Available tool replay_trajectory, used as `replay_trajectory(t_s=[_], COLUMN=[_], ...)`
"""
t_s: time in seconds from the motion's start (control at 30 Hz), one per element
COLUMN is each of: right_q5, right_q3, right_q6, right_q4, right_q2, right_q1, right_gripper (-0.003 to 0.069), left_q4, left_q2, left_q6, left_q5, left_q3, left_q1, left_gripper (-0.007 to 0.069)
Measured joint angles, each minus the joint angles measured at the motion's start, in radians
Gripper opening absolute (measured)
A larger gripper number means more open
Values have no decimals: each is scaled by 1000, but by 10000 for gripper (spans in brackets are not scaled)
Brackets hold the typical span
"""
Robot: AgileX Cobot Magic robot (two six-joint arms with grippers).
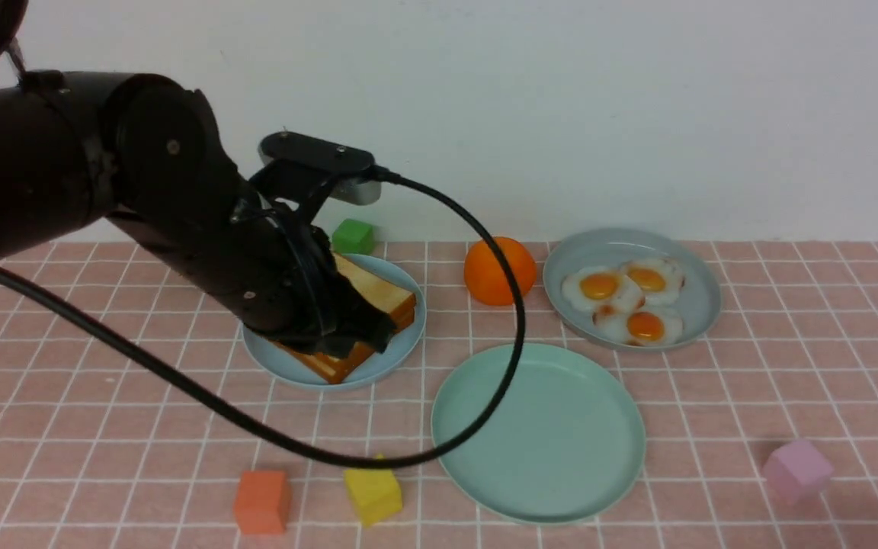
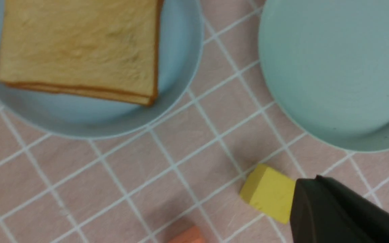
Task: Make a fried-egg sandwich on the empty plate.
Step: Use the left arm to grab a slice of bread
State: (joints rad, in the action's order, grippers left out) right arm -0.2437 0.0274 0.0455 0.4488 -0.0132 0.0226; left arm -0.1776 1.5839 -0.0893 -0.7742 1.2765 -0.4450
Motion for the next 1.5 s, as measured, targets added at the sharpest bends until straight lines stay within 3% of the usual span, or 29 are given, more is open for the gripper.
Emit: replay_trajectory(t_s=[0.13,0.27,0.4,0.53,0.7,0.8,1.07,1.17,1.5], right_q5=[127,141,-120,-623,-918,-929,-912,-912,-912], right_q3=[0,-25,-252,-669,-926,-963,-969,-970,-970], right_q6=[-113,-127,-37,50,93,101,117,118,160], right_q4=[245,337,300,103,-45,-63,-87,-90,-94], right_q2=[0,0,57,283,450,472,477,478,478], right_q1=[0,0,0,0,8,36,72,72,72], right_gripper=[239,237,187,78,20,20,22,23,33], left_q4=[24,24,22,41,132,178,246,246,259], left_q2=[1,22,111,256,358,391,467,480,524], left_q6=[-8,-21,-21,-22,-23,-23,-23,-23,-26], left_q5=[-1,10,-10,-48,9,56,215,224,257], left_q3=[0,20,104,227,264,265,266,266,272], left_q1=[22,23,23,23,23,23,23,23,23], left_gripper=[13,13,13,13,23,70,344,398,421])
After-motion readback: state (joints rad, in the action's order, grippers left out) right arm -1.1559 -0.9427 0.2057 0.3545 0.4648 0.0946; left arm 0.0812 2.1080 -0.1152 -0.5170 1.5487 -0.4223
